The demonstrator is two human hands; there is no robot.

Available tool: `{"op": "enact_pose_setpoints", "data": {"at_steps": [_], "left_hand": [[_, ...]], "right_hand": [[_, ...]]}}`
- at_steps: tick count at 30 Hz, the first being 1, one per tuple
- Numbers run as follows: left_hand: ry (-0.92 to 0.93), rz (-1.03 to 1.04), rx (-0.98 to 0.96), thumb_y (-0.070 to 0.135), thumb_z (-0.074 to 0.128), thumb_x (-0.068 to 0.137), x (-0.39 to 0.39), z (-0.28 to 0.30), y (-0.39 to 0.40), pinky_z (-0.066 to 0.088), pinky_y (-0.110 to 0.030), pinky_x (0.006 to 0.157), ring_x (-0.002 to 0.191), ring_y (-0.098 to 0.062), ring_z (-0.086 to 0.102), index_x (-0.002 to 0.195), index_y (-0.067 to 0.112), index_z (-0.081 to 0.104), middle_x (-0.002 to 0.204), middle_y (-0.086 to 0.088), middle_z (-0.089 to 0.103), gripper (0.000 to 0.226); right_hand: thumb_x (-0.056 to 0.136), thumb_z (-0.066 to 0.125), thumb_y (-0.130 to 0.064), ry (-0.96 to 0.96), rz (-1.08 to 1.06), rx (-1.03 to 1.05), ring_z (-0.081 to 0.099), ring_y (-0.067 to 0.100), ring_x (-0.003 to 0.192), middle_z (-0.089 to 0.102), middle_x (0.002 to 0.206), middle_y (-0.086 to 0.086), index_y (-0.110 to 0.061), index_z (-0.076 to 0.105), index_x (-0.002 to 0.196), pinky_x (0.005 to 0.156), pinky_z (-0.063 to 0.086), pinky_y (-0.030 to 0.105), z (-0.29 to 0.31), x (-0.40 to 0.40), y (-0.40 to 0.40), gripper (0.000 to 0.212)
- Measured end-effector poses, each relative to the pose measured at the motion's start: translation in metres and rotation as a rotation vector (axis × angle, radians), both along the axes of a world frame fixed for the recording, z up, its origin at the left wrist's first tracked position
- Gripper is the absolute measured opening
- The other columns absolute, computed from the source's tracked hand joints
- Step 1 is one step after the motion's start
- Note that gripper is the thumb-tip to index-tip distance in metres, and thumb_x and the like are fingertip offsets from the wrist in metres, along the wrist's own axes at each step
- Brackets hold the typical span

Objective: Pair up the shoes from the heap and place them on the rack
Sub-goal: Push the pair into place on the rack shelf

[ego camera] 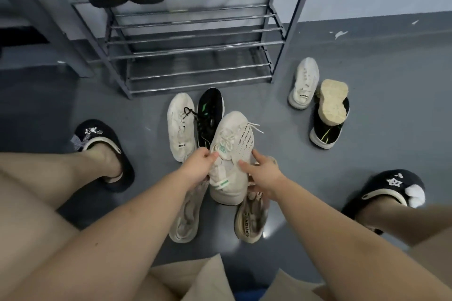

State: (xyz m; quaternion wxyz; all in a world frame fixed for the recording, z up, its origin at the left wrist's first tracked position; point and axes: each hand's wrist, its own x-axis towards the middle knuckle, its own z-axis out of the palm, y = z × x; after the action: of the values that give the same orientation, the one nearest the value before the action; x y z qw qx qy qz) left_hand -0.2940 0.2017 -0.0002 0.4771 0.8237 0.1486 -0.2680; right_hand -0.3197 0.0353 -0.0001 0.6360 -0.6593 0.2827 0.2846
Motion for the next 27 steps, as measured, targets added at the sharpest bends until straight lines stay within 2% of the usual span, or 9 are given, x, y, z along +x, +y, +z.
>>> {"op": "enact_pose_setpoints", "data": {"at_steps": [5,7,9,11,14,16,20,23,27], "left_hand": [[0.042,0.066,-0.092,0.034,0.053,0.094,-0.005,-0.008,0.019,0.049,-0.043,0.093,0.101,-0.031,0.062,0.11,0.004,0.058,0.108,-0.016,0.065,0.034],[0.05,0.067,-0.112,0.031,0.053,0.094,-0.007,-0.013,0.02,0.05,-0.038,0.088,0.095,-0.029,0.062,0.104,0.002,0.058,0.1,-0.014,0.065,0.031],[0.049,0.071,-0.109,0.029,0.053,0.095,-0.009,-0.013,0.023,0.046,-0.029,0.071,0.078,-0.02,0.055,0.087,0.007,0.054,0.08,-0.005,0.056,0.023],[0.096,0.09,-0.115,0.034,0.054,0.093,-0.011,-0.017,0.029,0.045,-0.029,0.068,0.069,-0.015,0.052,0.079,0.013,0.053,0.073,-0.001,0.053,0.026],[0.16,0.117,-0.051,0.047,0.055,0.089,-0.017,-0.032,0.052,0.047,-0.034,0.085,0.085,-0.02,0.056,0.1,0.009,0.06,0.095,-0.007,0.063,0.039],[0.209,0.142,0.045,0.049,0.052,0.09,-0.023,-0.044,0.068,0.043,-0.035,0.091,0.102,-0.025,0.056,0.109,0.009,0.058,0.105,-0.007,0.06,0.045],[0.292,0.144,0.177,0.039,0.05,0.095,-0.039,-0.063,0.087,0.033,-0.027,0.077,0.098,-0.027,0.055,0.086,0.006,0.057,0.088,-0.01,0.06,0.035],[0.384,0.118,0.228,0.042,0.052,0.093,-0.046,-0.083,0.091,0.039,-0.033,0.094,0.12,-0.033,0.051,0.129,-0.001,0.048,0.131,-0.018,0.054,0.056],[0.454,0.099,0.193,0.045,0.059,0.087,-0.048,-0.108,0.087,0.044,-0.036,0.094,0.111,-0.033,0.058,0.127,0.002,0.051,0.124,-0.017,0.06,0.06]], "right_hand": [[0.092,0.06,-0.011,-0.009,0.01,0.023,0.064,0.023,0.089,0.063,0.103,0.0,-0.028,0.026,0.15,0.062,0.054,0.034,-0.003,-0.003,0.016,0.069],[0.092,0.06,-0.009,-0.013,0.001,0.02,0.063,0.02,0.083,0.063,0.098,-0.001,-0.027,0.026,0.149,0.061,0.053,0.034,-0.006,-0.004,0.019,0.069],[0.092,0.06,-0.008,-0.022,-0.003,0.008,0.062,0.017,0.079,0.061,0.094,-0.004,-0.026,0.024,0.15,0.058,0.052,0.033,-0.009,-0.006,0.021,0.07],[0.092,0.06,-0.009,-0.025,-0.002,-0.009,0.062,0.02,0.082,0.061,0.095,-0.005,-0.026,0.023,0.15,0.061,0.053,0.036,-0.012,-0.007,0.023,0.072],[0.092,0.06,-0.012,-0.007,0.038,-0.098,0.062,0.027,0.09,0.062,0.102,0.0,-0.027,0.017,0.152,0.075,0.056,0.044,-0.025,-0.012,0.025,0.075],[0.092,0.06,-0.016,0.002,0.116,-0.202,0.063,0.028,0.093,0.062,0.119,0.006,-0.026,0.013,0.152,0.083,0.055,0.045,-0.035,-0.021,0.025,0.077],[0.091,0.058,-0.018,0.037,0.221,-0.293,0.056,0.029,0.119,0.053,0.139,0.007,-0.022,0.01,0.153,0.102,0.046,0.043,-0.052,-0.037,0.025,0.078],[0.09,0.058,-0.025,0.066,0.242,-0.327,0.053,0.026,0.123,0.052,0.14,0.003,-0.026,0.01,0.153,0.106,0.042,0.041,-0.064,-0.043,0.023,0.079],[0.091,0.058,-0.028,0.12,0.216,-0.356,0.052,0.027,0.124,0.052,0.14,0.003,-0.028,0.01,0.153,0.107,0.041,0.041,-0.076,-0.045,0.01,0.078]]}}
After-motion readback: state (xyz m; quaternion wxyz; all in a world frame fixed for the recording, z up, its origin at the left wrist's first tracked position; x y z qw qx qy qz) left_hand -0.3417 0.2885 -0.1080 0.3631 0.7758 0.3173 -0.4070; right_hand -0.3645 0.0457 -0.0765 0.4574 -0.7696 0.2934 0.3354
